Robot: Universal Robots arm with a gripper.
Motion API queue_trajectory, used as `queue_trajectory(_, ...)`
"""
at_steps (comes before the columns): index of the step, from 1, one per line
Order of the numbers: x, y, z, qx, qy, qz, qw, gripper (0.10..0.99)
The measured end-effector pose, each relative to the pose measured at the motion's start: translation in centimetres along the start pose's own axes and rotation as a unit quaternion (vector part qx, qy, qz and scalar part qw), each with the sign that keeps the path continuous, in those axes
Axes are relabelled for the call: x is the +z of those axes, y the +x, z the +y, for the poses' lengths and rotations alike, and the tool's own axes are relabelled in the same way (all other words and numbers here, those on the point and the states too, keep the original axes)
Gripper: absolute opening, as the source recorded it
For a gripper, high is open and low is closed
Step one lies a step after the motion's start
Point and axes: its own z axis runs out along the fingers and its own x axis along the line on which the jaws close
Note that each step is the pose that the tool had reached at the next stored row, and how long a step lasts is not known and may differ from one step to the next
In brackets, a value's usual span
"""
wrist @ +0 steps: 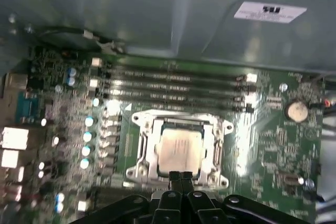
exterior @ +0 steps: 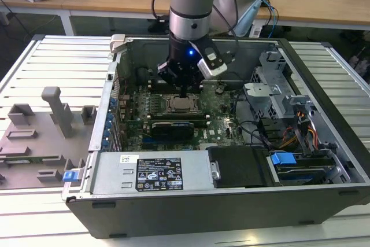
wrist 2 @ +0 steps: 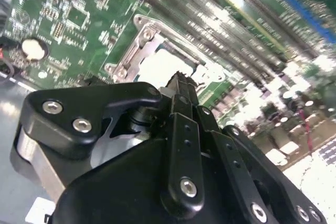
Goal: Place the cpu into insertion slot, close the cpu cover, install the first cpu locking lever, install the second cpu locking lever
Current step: 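Install the second cpu locking lever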
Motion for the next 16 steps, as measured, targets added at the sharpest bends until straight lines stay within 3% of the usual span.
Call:
queue_trajectory(1, -0.2, -0.04, 0.23, 0.0, 0.0132, 0.0012, 0.9999, 0.106)
queue_trajectory(4, -1.22, -0.1, 0.59, 0.0, 0.0236, 0.0024, 0.9997, 0.106)
queue_trajectory(6, -2.21, -0.12, 0.68, 0.0, 0.0254, 0.0026, 0.9997, 0.106)
queue_trajectory(16, -2.25, -0.12, 0.68, 0.0, 0.0253, 0.0026, 0.9997, 0.106)
